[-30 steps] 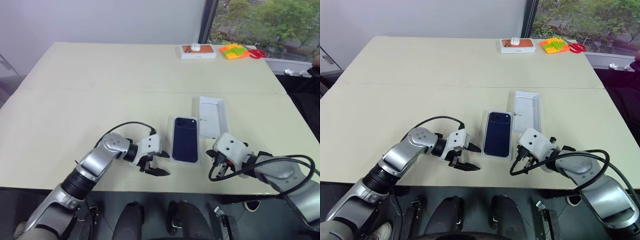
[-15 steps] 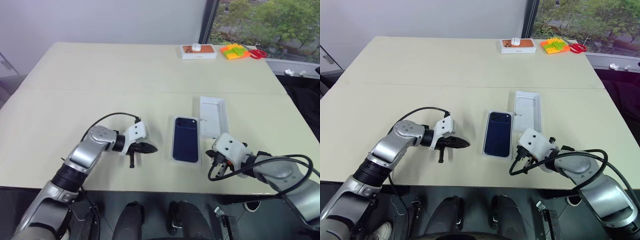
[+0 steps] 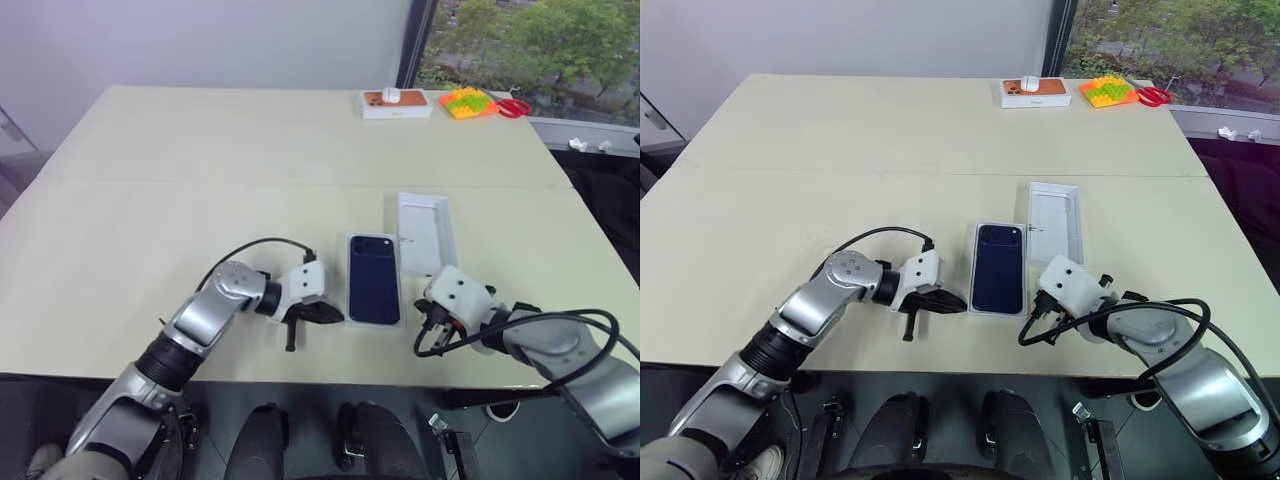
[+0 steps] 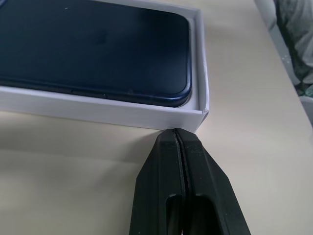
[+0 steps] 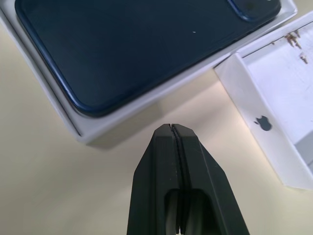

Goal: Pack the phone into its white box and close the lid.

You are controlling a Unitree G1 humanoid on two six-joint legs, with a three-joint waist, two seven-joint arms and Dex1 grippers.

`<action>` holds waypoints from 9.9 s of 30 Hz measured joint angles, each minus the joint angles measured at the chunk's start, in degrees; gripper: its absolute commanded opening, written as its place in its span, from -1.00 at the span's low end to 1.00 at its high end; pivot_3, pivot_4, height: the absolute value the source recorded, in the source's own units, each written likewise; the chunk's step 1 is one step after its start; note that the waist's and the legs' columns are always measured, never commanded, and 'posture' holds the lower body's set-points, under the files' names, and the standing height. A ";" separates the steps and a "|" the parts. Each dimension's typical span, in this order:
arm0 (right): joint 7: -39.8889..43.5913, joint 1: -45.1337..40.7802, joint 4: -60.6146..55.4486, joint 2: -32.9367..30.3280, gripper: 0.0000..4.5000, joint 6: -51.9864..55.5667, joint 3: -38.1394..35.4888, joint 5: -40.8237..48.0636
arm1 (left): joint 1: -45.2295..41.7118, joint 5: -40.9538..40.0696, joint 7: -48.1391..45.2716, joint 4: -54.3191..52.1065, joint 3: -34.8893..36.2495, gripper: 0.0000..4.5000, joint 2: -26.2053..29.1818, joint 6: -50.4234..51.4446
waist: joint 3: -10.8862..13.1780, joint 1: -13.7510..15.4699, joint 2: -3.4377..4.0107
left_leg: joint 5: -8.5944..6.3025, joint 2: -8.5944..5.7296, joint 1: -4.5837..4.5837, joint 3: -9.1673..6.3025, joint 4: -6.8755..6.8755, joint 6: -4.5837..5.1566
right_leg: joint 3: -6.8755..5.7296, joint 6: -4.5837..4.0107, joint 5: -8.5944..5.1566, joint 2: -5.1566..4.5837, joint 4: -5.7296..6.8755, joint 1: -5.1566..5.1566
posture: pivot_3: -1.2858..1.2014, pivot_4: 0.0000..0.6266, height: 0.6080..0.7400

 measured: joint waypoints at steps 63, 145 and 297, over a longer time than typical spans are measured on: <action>-31.28 -60.46 68.72 38.60 0.11 28.07 -15.18 -5.99 | -1.77 -7.91 -13.61 9.61 16.39 -1.00 10.63 -10.18 | 0.05 -2.98 0.14 | -0.04 0.04 0.24 0.33 -0.17 0.14 | 0.39 -0.26 0.15 -0.12 0.55 -0.26 | 0.03 -0.52 1.00; -52.98 -21.98 18.90 1.20 0.73 4.26 -7.73 70.48 | 2.23 -11.30 -1.79 -4.04 12.84 -1.00 0.83 1.10 | 0.01 -2.85 0.23 | -0.12 0.07 -0.23 0.53 -0.04 0.58 | 0.63 0.10 0.09 0.12 0.34 -0.69 | 0.03 -0.52 1.00; -5.58 -8.06 -4.32 6.59 -0.98 9.64 5.11 8.46 | -14.33 4.10 14.79 17.56 5.19 -1.00 -9.64 1.31 | -0.02 -1.43 0.27 | -0.16 0.38 0.01 0.14 0.78 0.64 | 0.52 -0.22 0.28 0.67 0.51 -0.10 | 0.03 -0.52 1.00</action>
